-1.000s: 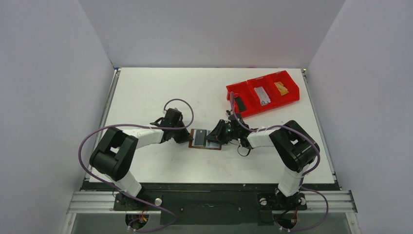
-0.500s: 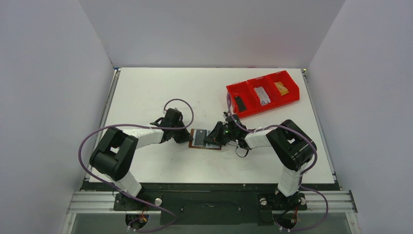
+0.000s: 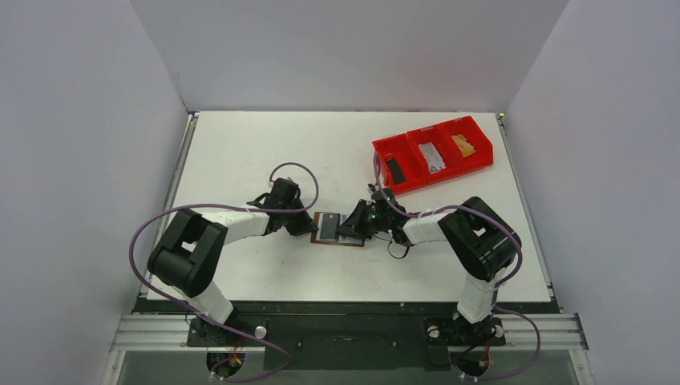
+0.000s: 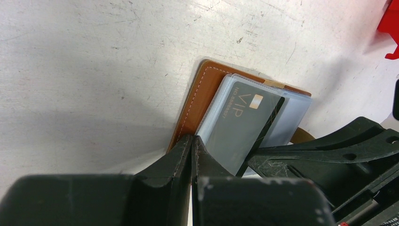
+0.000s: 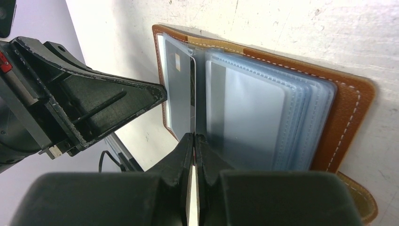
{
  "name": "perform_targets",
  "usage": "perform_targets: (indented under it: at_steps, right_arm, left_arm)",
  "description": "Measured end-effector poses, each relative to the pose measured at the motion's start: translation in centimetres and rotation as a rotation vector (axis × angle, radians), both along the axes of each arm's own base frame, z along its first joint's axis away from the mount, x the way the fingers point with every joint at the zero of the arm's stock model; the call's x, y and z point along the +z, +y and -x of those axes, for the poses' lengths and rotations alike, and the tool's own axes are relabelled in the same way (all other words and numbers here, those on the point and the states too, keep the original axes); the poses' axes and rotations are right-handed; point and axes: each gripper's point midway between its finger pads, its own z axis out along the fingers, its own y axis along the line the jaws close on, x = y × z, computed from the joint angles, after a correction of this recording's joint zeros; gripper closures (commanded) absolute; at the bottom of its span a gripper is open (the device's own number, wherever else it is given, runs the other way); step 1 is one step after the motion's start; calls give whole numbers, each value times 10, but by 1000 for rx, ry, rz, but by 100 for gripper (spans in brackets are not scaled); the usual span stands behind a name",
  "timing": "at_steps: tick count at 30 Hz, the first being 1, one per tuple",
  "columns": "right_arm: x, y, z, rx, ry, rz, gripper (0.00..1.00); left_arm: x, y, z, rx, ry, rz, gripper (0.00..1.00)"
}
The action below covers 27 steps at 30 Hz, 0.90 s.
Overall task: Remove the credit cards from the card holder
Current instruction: Remove the credit card from the card holder.
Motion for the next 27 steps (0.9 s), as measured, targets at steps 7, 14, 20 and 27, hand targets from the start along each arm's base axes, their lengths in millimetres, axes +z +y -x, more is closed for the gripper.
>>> perform_targets:
  at_steps: [7, 14, 20, 27]
  right_arm:
    - [-2, -8, -3, -1, -12, 22, 100]
    - [-1, -17, -2, -6, -22, 31, 100]
    - [-1, -24, -1, -14, -25, 35, 100]
    - [-1, -32, -1, -19, -37, 45, 100]
  left_arm:
    - [0, 0, 0, 0, 4, 7, 100]
    - [0, 0, 0, 2, 6, 17, 100]
    - [-1, 0, 0, 8, 10, 20, 100]
    - [-1, 0, 0, 14, 10, 27, 100]
